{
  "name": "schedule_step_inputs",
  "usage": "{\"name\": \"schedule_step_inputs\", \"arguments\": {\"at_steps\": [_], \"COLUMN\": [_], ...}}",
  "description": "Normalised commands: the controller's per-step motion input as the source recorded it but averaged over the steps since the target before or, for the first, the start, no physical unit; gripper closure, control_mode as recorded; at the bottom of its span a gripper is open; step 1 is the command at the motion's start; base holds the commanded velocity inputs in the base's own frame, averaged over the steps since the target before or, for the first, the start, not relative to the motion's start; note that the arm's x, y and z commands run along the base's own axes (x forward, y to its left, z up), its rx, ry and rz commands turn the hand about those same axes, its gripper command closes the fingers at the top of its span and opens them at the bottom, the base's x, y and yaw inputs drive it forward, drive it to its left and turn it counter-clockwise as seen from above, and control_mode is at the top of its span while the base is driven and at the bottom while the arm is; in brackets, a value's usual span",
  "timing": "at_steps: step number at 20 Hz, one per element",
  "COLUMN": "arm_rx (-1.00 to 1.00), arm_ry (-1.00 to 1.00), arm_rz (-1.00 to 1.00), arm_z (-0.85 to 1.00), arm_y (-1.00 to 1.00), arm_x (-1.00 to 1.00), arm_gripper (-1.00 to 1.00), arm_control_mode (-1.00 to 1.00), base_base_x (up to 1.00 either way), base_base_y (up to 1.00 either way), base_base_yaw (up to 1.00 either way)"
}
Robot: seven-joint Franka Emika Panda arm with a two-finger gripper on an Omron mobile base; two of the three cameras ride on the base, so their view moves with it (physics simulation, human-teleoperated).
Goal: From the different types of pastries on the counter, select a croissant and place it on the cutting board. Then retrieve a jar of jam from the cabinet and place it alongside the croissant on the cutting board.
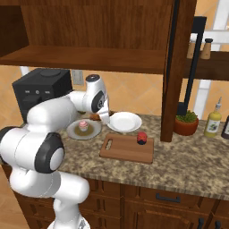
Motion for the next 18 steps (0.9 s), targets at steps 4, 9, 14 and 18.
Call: {"name": "schedule_step_inputs", "arguments": {"at_steps": [4,9,14,18], "arm_rx": [0.00,0.00,0.16,0.14], "arm_ry": [0.36,0.20,0.01,0.03], "arm_rz": [-0.09,-0.01,0.00,0.01], "arm_z": [-0.16,0.07,-0.34,-0.52], "arm_y": [-0.30,-0.56,0.00,-0.06], "arm_x": [-0.36,-0.28,-0.40,-0.29], "arm_gripper": [1.00,1.00,1.00,1.00], "arm_control_mode": [-1.00,-1.00,-1.00,-1.00], "base_base_x": [0.00,0.00,0.00,0.00], "base_base_y": [0.00,0.00,0.00,0.00], "base_base_yaw": [0.00,0.00,0.00,0.00]}}
